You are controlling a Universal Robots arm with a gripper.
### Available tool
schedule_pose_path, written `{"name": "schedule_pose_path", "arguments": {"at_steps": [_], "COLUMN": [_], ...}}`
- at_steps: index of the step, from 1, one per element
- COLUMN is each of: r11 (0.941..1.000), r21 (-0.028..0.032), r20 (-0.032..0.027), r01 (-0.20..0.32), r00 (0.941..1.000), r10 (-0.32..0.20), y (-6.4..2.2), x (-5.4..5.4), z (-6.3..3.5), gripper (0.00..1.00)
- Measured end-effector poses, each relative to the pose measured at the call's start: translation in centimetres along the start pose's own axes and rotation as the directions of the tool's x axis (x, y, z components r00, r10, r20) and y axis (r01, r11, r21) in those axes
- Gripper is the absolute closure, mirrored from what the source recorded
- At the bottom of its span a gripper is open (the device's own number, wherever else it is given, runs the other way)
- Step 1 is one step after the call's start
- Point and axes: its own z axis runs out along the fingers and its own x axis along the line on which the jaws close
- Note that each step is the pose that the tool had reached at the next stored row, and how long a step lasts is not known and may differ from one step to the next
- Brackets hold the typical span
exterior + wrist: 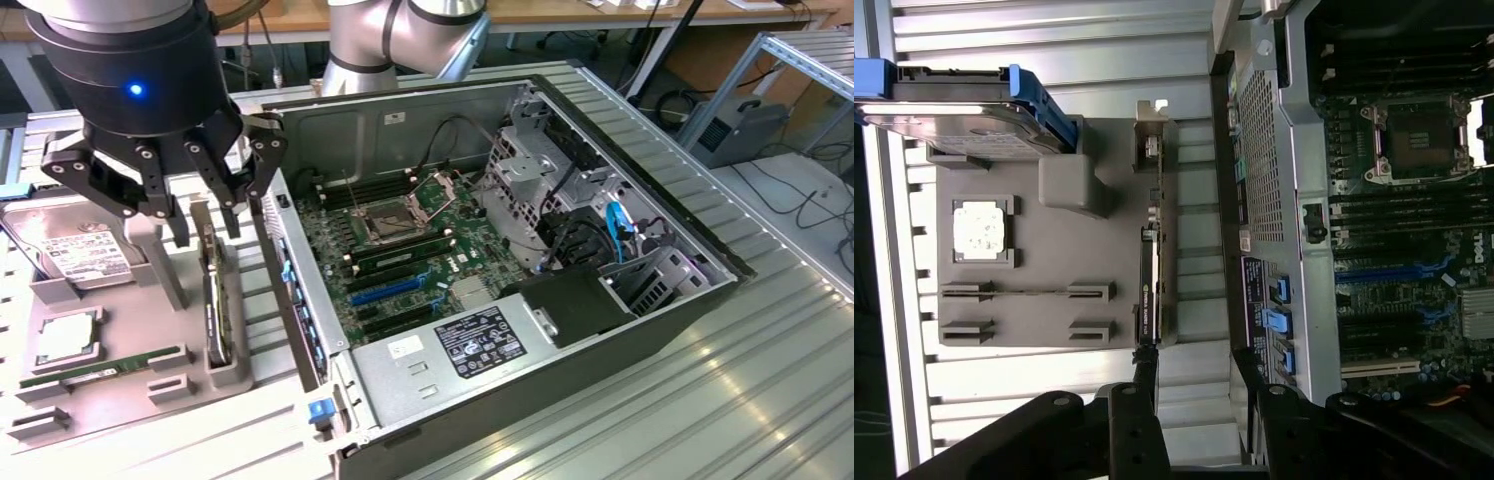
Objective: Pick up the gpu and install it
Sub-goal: 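Pick up the gpu and move the gpu toward the slot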
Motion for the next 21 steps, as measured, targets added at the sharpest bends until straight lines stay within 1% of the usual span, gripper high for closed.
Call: {"name": "schedule_pose_path", "arguments": {"at_steps": [5, 19, 21], "r11": [1.0000, 1.0000, 1.0000], "r21": [-0.0001, 0.0000, 0.0000], "r20": [0.0000, 0.0000, 0.0000], "r01": [0.000, 0.000, 0.000], "r00": [1.0000, 1.0000, 1.0000], "r10": [0.000, 0.000, 0.000], "y": [-0.01, -0.02, -0.03], "x": [0.01, 0.01, 0.02], "z": [0.24, 0.50, 0.80], "gripper": [0.58, 0.58, 0.58]}}
